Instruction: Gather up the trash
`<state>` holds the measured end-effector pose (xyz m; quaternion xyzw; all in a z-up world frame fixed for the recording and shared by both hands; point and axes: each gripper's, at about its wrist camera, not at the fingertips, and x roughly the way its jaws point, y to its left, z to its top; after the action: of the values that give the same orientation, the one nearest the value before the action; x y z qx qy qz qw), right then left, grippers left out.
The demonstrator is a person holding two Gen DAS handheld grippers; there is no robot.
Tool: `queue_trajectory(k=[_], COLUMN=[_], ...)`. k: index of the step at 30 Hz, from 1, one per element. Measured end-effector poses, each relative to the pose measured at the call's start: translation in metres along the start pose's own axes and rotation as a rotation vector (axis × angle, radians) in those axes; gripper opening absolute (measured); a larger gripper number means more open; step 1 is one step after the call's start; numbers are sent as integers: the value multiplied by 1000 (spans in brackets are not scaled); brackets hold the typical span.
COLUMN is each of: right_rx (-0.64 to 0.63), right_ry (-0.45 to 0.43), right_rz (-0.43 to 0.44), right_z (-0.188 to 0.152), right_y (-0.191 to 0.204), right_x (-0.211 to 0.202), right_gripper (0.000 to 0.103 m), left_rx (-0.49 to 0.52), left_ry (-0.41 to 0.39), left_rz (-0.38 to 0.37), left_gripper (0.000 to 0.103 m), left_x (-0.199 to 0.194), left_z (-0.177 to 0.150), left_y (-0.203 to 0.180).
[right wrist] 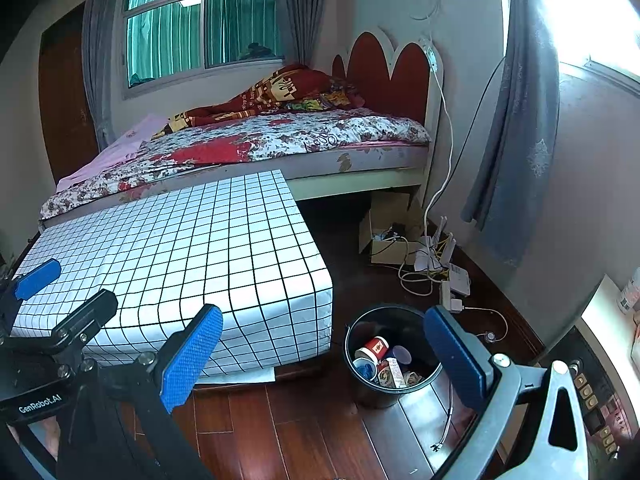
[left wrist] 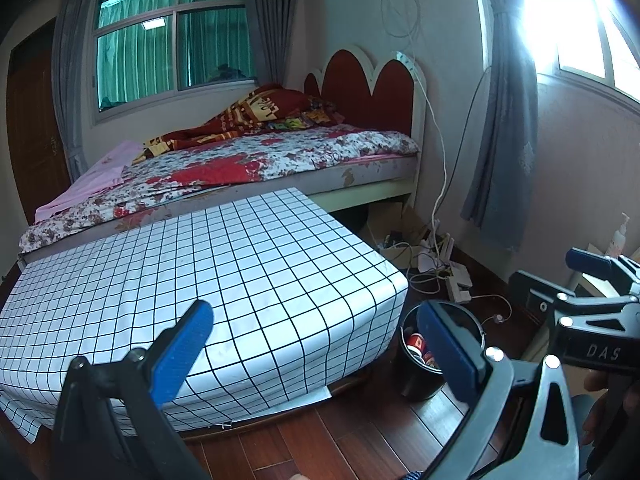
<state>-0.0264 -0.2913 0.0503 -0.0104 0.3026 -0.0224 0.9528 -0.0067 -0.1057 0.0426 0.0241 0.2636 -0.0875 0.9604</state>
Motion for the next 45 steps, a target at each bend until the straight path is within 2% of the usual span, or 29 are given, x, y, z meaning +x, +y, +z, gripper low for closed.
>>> queue_trajectory(k=[45], right_rx=[18], right_ry=[8], right_rz=[-7], right_z=[-9], right_y=[-1], right_x=[0], right_gripper=[102], left_rx=[40], left_ry=[-6], left_rz=[-32], left_gripper=[102], left_x=[-1], left_z=[-1], left_y=[1])
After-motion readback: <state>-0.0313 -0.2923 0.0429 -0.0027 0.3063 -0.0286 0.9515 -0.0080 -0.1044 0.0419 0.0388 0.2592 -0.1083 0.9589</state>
